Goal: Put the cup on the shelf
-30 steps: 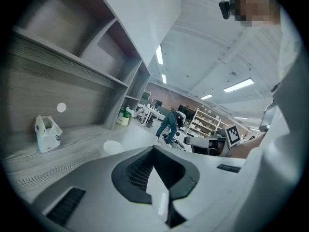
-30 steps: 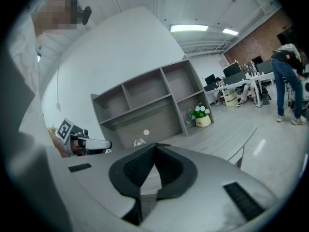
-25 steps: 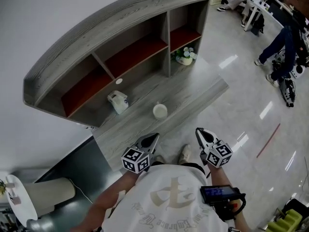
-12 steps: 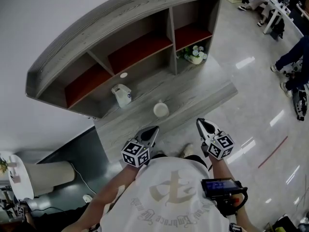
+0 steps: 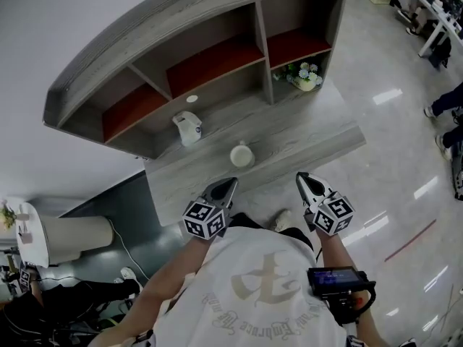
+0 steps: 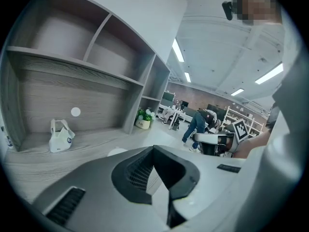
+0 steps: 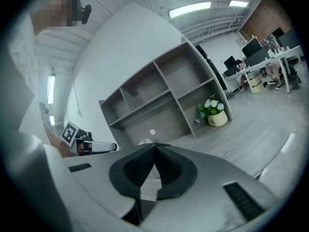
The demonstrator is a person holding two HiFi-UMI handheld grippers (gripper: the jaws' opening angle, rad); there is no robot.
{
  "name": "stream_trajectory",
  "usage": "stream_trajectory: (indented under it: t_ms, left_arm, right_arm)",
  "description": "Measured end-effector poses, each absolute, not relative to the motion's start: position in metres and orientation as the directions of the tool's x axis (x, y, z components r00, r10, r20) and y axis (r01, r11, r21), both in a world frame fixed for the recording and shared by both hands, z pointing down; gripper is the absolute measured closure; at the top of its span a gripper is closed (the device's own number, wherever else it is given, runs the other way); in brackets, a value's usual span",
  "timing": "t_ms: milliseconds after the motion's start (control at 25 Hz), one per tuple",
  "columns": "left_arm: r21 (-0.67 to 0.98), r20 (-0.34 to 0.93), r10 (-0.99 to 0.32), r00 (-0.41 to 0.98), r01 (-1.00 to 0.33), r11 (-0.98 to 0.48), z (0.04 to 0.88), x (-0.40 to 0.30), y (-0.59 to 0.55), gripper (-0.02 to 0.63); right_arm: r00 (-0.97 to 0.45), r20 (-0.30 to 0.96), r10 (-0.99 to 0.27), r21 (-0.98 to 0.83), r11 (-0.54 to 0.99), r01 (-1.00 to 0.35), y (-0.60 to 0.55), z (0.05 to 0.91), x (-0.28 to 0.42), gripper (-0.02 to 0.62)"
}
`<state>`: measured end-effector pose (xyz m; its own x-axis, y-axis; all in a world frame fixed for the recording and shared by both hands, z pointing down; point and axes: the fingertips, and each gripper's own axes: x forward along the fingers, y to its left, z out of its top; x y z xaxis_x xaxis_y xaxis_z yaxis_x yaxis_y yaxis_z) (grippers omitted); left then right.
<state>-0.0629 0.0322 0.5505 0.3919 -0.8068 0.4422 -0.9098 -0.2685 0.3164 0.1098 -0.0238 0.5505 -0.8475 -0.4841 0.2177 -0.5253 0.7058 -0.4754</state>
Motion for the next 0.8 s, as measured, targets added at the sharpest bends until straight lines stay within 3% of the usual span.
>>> stream_trajectory:
  t_ms: [800]
  left_arm:
    - [0.315,0.506,-0.792,0.342,-0.928,-0.199,0.589,-0.098,0.02,0.601]
  right_arm:
    - [-0.87,0.258,-0.421,-0.454,0.742,-0.494,-0.045,0.545,0.07,0.592]
